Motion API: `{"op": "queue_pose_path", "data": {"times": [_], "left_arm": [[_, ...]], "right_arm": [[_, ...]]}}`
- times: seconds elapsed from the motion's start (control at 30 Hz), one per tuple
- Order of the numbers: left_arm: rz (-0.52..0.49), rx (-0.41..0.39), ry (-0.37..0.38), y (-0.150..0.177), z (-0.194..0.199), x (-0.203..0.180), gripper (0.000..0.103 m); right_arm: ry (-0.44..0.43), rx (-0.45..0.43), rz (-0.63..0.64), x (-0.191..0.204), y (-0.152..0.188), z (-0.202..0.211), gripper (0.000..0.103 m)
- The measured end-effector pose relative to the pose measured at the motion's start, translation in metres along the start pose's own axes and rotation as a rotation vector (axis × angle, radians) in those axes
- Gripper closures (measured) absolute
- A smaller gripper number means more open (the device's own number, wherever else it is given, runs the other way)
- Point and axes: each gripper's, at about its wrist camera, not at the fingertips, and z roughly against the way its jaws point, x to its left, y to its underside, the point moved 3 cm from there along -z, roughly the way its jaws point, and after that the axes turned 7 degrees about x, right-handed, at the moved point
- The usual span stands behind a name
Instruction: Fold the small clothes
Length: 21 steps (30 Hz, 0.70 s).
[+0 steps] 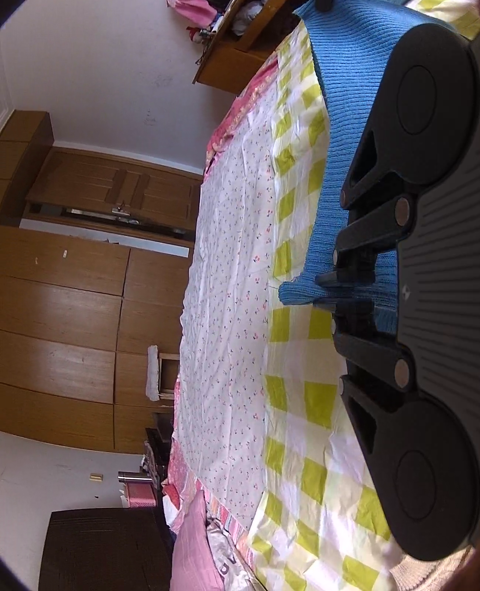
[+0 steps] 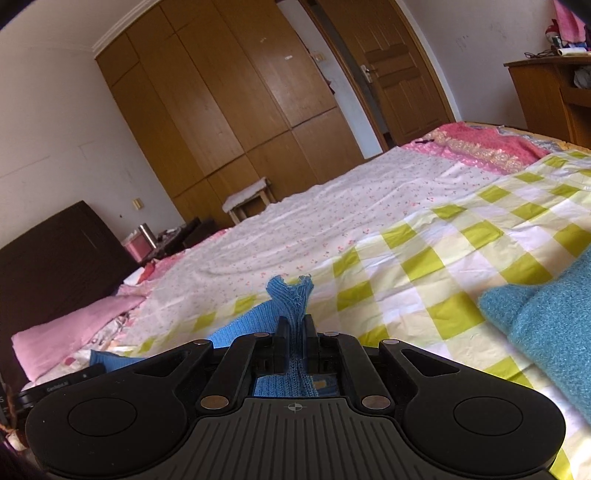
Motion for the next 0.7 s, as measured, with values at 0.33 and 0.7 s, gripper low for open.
{"op": "queue_pose_path", "data": {"times": [0.33, 0.7], "left_arm": [[0.014, 0.083, -0.08, 0.02, -0.062, 0.013, 0.09], [0.009, 0.116, -0.123, 0.029, -0.086, 0.016, 0.09]], "right_arm": [[0.134, 0.074, -0.016, -0.026, 0.007, -0.082, 0.097], [0.202, 0.094, 0.035, -0.025, 0.009, -0.114, 0.097]]}}
